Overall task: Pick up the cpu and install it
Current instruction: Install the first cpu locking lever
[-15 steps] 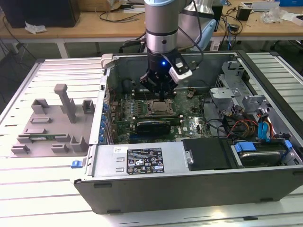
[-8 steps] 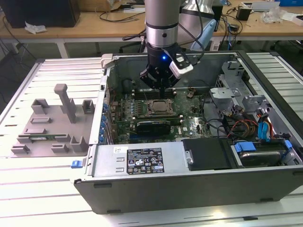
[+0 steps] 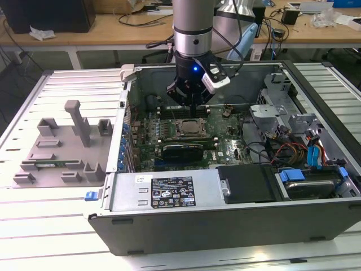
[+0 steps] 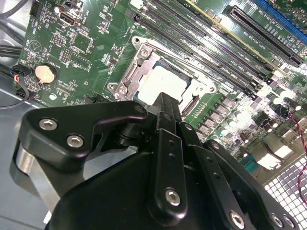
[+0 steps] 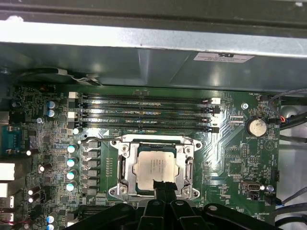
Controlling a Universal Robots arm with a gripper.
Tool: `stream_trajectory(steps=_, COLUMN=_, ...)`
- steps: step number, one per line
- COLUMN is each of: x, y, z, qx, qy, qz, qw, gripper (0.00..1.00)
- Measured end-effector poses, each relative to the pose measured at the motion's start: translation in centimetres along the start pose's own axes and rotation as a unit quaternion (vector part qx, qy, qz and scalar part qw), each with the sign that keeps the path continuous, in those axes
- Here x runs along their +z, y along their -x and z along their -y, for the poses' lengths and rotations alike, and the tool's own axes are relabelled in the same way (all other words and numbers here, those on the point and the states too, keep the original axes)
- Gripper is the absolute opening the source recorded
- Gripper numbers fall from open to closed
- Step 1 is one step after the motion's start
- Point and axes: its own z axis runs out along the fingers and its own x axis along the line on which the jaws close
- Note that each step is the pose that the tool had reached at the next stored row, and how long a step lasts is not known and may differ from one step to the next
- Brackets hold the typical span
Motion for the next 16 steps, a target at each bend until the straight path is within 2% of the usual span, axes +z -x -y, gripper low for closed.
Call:
stream_trajectory(steps=5, x=-0.01, y=-0.12, z=-0.01, qx=0.000, qy=-0.0001, qz=0.0000, qw=1.0000, gripper=0.11)
stream_trajectory(steps=11, x=-0.06, y=-1.22, z=-0.09, qx=0.000, qy=0.0000, qz=0.0000, qw=1.0000, gripper=0.11)
stream_trajectory(steps=16, x=-0.08, y=-1.81, z=-0.12, qx=0.000, qy=0.0000, qz=0.0000, qw=1.0000, gripper=0.11)
